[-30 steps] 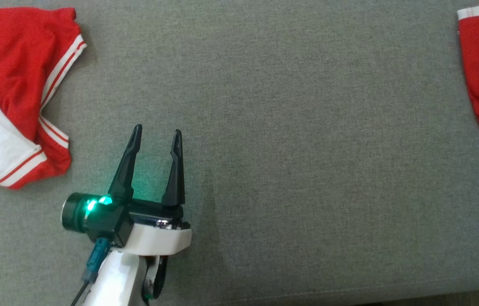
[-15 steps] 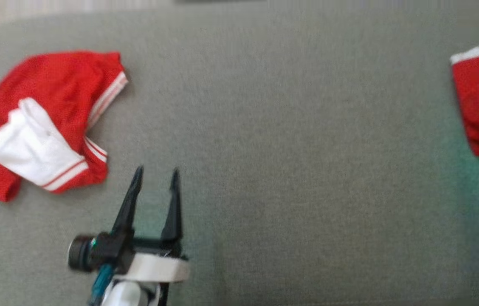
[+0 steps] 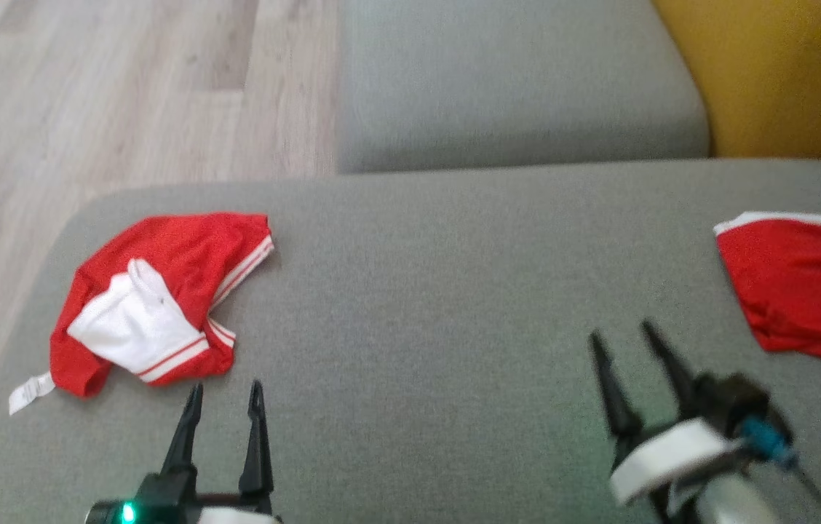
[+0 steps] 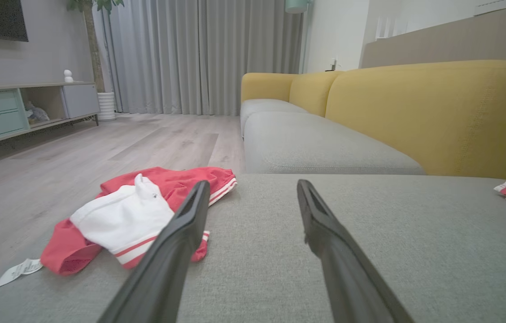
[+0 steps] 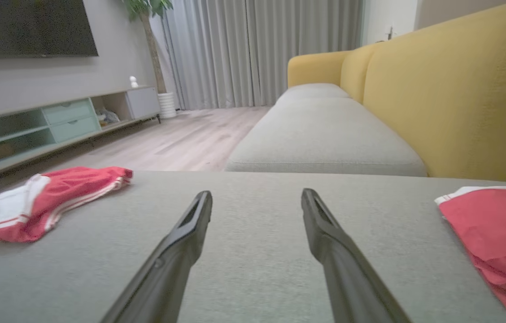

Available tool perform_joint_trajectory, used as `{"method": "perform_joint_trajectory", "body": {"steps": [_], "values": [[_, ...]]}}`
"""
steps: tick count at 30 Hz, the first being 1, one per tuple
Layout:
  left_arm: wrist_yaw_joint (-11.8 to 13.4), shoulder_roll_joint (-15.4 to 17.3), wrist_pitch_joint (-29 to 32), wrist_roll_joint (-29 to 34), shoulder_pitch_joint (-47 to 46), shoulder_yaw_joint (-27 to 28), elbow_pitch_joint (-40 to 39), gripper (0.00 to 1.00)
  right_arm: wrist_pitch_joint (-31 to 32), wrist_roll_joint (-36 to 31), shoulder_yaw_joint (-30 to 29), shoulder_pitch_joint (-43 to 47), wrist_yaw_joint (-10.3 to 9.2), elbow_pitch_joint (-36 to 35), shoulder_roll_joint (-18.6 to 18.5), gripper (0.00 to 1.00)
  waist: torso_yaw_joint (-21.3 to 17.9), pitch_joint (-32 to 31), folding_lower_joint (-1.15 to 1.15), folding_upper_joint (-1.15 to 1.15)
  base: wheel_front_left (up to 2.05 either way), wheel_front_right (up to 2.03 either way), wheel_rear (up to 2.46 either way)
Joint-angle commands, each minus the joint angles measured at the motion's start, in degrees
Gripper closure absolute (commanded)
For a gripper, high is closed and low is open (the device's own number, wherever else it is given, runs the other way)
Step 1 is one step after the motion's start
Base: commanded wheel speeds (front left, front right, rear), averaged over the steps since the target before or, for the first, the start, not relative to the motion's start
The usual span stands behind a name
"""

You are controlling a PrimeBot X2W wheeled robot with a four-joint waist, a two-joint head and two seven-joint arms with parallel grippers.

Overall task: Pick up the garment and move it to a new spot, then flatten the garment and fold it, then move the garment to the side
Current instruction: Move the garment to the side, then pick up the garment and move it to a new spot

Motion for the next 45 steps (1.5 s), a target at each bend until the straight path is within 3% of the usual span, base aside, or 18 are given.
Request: {"method": "perform_joint_trajectory", "body": {"steps": [1, 12, 24, 33, 39, 45], "values": [[0.06, 0.12, -0.29, 0.53, -1.07, 2.53, -1.41, 0.0, -0.76, -0.95, 1.39, 1.57, 0.21, -3.51, 1.13, 0.0, -0.42, -2.22, 0.02, 0.0, 0.0, 0.0, 0.0], [1.1, -0.19, -0.29, 1.92, 3.85, 3.93, -3.25, 0.0, -0.77, -6.48, -4.36, 14.27, 0.21, -12.93, 4.75, 0.0, -1.27, -5.33, 0.02, 0.0, 0.0, 0.0, 0.0], [0.96, -0.29, -0.29, 2.06, 4.12, 4.13, -2.88, 0.0, -0.77, -6.45, -6.07, 16.94, 0.21, -13.42, 5.16, 0.0, 0.44, -5.37, 0.02, 0.0, 0.0, 0.0, 0.0], [0.91, -0.29, -0.29, 2.83, 3.87, 5.5, -3.21, 0.0, -0.77, -4.7, -8.11, 17.66, 0.21, -13.24, 5.17, 0.0, 10.94, -4.18, 0.02, 0.0, 0.0, 0.0, 0.0], [0.92, -0.3, -0.29, 3.37, 4.73, 7.69, -6.18, 0.0, -0.77, -4.01, -10.61, 16.71, 0.21, -13.58, 5.17, 0.0, 21.9, -1.86, 0.02, 0.0, 0.0, 0.0, 0.0], [3.03, -0.3, -0.29, 1.9, 5.59, 11.85, -10.99, 0.0, -0.77, -5.86, -10.55, 11.02, 0.21, -12.0, 5.18, 0.0, 26.01, 2.41, 0.02, 0.0, 0.0, 0.0, 0.0]]}}
